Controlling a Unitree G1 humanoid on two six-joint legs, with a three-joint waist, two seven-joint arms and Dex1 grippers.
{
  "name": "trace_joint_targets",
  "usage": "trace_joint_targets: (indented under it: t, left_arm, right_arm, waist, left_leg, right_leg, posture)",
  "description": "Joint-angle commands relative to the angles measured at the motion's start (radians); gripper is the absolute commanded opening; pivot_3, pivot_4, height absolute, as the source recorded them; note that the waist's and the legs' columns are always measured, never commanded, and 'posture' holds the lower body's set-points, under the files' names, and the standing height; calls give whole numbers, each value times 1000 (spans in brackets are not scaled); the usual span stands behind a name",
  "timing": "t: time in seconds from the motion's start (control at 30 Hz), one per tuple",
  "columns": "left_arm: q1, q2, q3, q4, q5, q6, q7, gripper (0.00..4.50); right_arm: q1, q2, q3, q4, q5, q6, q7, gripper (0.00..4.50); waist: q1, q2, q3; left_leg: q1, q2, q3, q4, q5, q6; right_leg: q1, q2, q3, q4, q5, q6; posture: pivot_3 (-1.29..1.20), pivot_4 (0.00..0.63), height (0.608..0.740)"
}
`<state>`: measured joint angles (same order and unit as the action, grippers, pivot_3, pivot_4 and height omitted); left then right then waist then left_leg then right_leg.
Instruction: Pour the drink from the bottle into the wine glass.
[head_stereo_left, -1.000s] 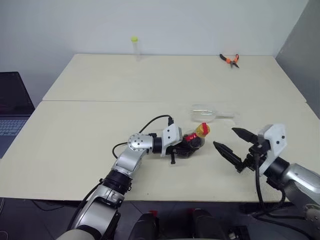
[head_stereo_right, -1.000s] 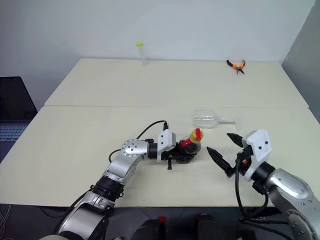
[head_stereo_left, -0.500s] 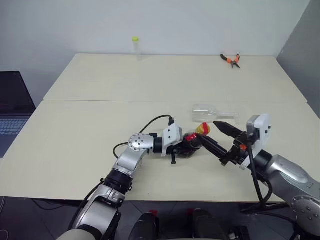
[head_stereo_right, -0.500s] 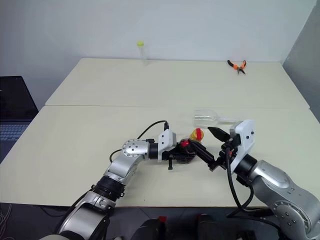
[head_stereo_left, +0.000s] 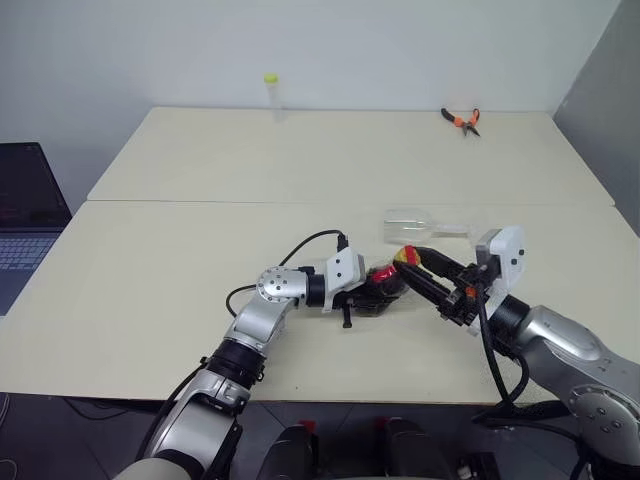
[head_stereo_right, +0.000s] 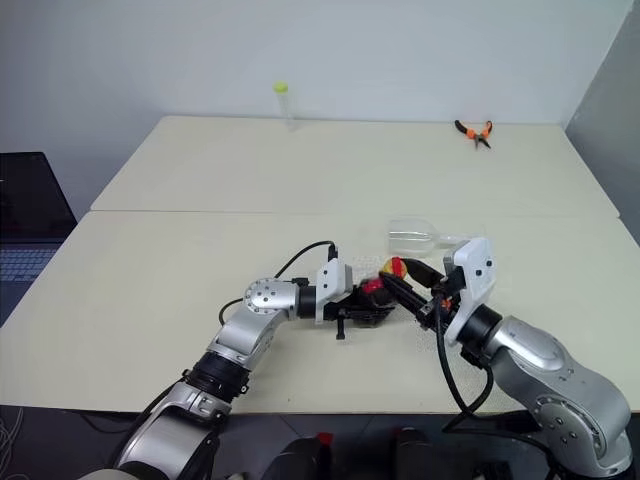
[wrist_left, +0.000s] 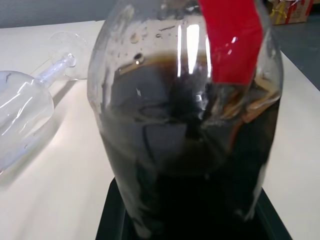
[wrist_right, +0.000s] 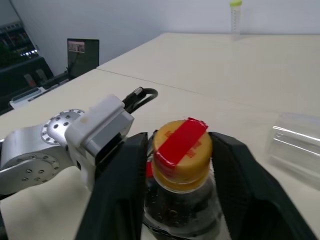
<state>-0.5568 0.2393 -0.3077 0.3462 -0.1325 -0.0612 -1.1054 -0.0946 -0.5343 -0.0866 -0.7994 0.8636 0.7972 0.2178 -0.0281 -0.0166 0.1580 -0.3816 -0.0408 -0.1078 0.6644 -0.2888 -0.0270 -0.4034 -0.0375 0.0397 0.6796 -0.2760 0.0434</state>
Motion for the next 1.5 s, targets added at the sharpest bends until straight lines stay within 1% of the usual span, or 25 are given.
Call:
trace_joint_targets:
  t: [0.03, 0.17, 0.37, 0.47, 0.53, 0.63, 0.8, 0.9, 1.03, 1.2, 1.33, 1.47, 1.5]
  left_arm:
    - [-14, -7, 3, -8, 0, -13, 3, 845]
    - [-16, -10, 2, -1, 0, -19, 6, 844]
    - [-15, -15, 2, 3, 1, -23, 10, 844]
    - [-15, -17, 3, 6, 0, -25, 10, 843]
    - [-15, -18, 4, 8, -1, -26, 11, 843]
    - [-14, -18, 6, 10, -3, -26, 12, 836]
    - [-12, -15, 8, 11, -5, -28, 13, 811]
    - [-15, -10, 13, 18, -6, -30, 12, 809]
    - [-16, -9, 15, 18, -7, -31, 13, 809]
    - [-17, -15, 22, 8, -28, -34, 2, 808]
    - [-18, -25, 36, -25, -77, -5, -24, 808]
    - [-19, -26, 40, -31, -89, 10, -30, 808]
    - [-19, -25, 40, -33, -92, 13, -31, 808]
  right_arm:
    - [-12, -4, 10, -21, -23, -24, 16, 1218]
    - [0, 18, -19, -6, -12, -52, 20, 1218]
    - [26, 121, -87, -8, 79, -116, 11, 1218]
    - [36, 145, -105, -19, 81, -133, -1, 1218]
    - [44, 142, -117, -23, 66, -143, -5, 1218]
    - [68, 112, -152, -20, 4, -169, -5, 1218]
    - [133, 16, -197, 11, -168, -242, 34, 1209]
    - [241, -76, -208, 60, -335, -337, 119, 1208]
    - [372, -139, -166, 136, -467, -421, 211, 1208]
    - [407, -91, -98, 234, -546, -458, 216, 1207]
    - [368, -25, -53, 333, -562, -431, 203, 1207]
    - [345, 15, -40, 387, -571, -416, 204, 1207]
    - [343, 24, -40, 394, -562, -396, 204, 1557]
  waist:
    - [0, 0, 0]
    - [0, 0, 0]
    - [0, 0, 0]
    - [0, 0, 0]
    - [0, 0, 0]
    - [0, 0, 0]
    - [1, 0, 0]
    - [1, 1, 0]
    - [0, 0, 0]
    - [-2, 1, 0]
    - [-1, 0, 0]
    - [0, 1, 0]
    - [0, 1, 0]
  left_leg:
    - [0, 0, 0, 0, 0, 0]
    - [0, 0, 0, 0, 0, 0]
    - [0, 0, 0, 0, 0, 0]
    - [0, 0, 0, 0, 0, 0]
    - [0, 0, 0, 0, 0, 0]
    - [0, 0, 0, 0, 0, 0]
    - [0, 0, 0, 0, 0, 0]
    - [0, 0, 1, -1, 0, 0]
    - [1, 0, 2, 0, 0, 0]
    - [1, 0, 2, -1, 0, 0]
    - [1, 0, 2, 0, 0, 0]
    - [1, 0, 2, 0, 0, 0]
    - [1, 0, 2, 0, 0, 0]
  right_leg:
    - [0, 0, 0, 0, 0, 0]
    - [0, 0, 0, 0, 0, 0]
    - [0, 0, 0, 0, 0, 0]
    - [0, 0, 0, 0, 0, 0]
    - [0, 0, 0, 0, 0, 0]
    - [0, 0, 0, 0, 0, 0]
    - [0, 0, 0, 0, 0, 0]
    - [0, 1, 0, 0, 0, 0]
    - [0, 1, 1, 0, 0, 0]
    - [0, 1, 1, 1, 0, 0]
    - [0, 1, 1, 0, 0, 0]
    - [0, 0, 1, 0, 0, 0]
    - [0, 0, 1, 0, 0, 0]
  posture:
    - [0, 150, 740]
    - [0, 150, 740]
    - [0, 150, 740]
    - [0, 150, 740]
    - [0, 150, 740]
    - [0, 150, 740]
    - [0, 150, 740]
    - [0, 150, 740]
    - [0, 150, 740]
    - [0, 150, 740]
    - [0, 150, 740]
    - [0, 150, 740]
    - [0, 150, 740]
